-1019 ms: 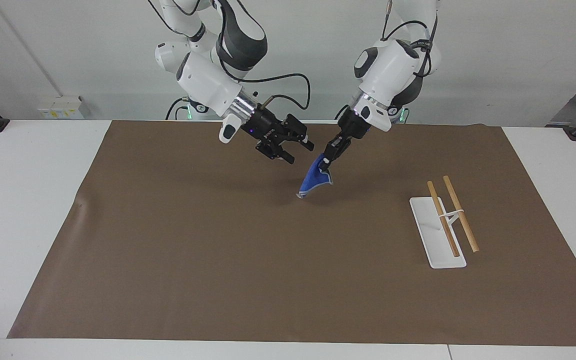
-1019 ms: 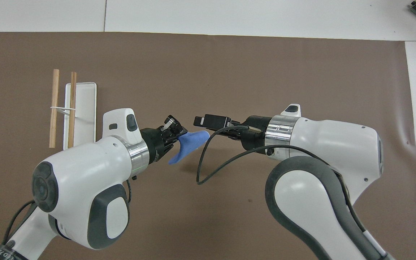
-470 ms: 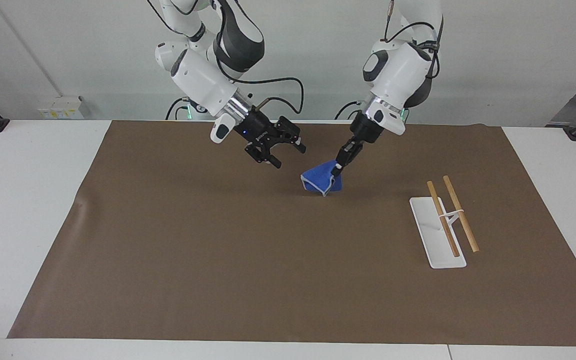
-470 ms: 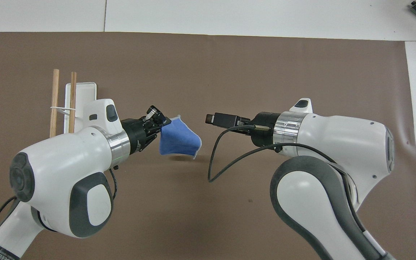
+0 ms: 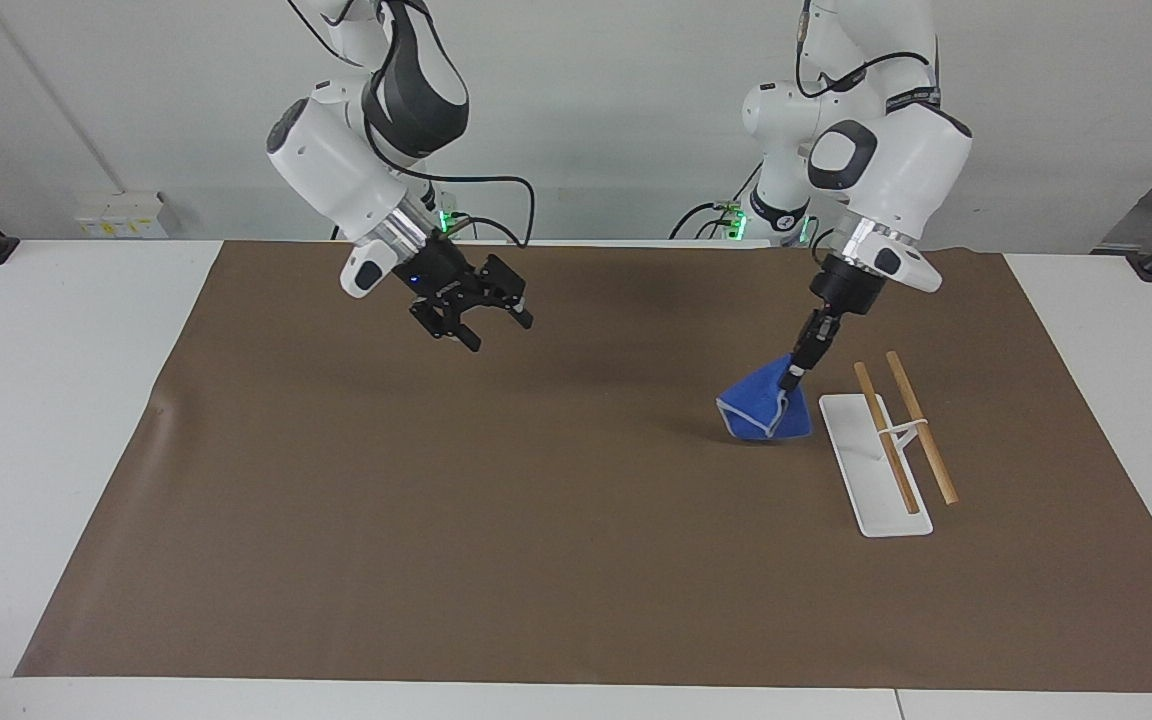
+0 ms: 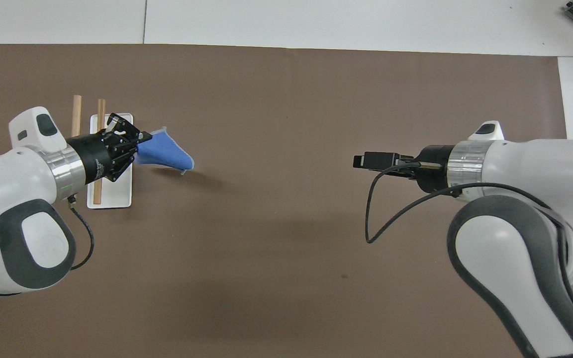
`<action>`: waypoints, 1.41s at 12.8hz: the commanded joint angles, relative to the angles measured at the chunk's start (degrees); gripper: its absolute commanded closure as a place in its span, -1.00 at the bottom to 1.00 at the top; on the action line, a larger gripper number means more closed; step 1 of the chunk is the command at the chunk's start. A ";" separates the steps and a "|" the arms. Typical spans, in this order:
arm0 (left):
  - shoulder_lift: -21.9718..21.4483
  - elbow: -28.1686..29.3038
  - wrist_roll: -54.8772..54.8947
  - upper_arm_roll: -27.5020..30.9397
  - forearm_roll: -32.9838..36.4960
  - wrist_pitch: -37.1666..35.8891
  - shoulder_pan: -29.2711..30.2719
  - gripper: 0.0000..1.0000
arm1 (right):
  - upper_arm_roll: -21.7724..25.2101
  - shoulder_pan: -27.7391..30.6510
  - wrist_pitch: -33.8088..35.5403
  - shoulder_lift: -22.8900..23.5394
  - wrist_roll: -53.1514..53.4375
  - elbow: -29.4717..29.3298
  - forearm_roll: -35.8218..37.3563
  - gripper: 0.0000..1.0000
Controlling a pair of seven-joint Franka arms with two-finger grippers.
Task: Right arm passes towel to left arm to hang
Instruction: 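Carry the towel with the left gripper toward the wooden sticks on the tray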
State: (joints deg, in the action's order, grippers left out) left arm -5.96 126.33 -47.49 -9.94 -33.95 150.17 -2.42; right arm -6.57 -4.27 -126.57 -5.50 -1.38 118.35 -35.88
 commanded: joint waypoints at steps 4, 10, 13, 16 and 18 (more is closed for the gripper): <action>-0.54 0.58 6.88 -0.52 -0.94 -4.28 11.81 1.00 | -0.72 3.92 13.35 -1.63 0.85 -8.12 19.05 -1.00; -0.28 0.23 7.06 -0.52 -0.94 -3.93 19.02 1.00 | -1.34 2.95 15.47 -0.48 12.98 -12.79 31.92 -1.00; -0.28 0.23 7.06 -0.52 -0.94 -4.10 21.30 1.00 | -1.34 2.95 15.81 -0.04 13.33 -14.36 34.20 -1.00; -0.19 -0.12 6.97 -0.52 -0.94 -4.36 23.15 1.00 | -1.43 1.64 20.81 1.54 20.26 -18.31 39.03 -1.00; -0.28 0.05 6.97 -0.52 -0.94 -4.36 23.16 1.00 | -1.34 1.81 25.12 2.85 22.20 -21.65 39.13 -1.00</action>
State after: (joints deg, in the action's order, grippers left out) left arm -5.91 126.33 -41.42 -9.93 -33.95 146.56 19.90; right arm -7.58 -2.72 -105.48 -5.30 18.28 101.51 1.75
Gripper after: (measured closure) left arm 0.969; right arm 0.000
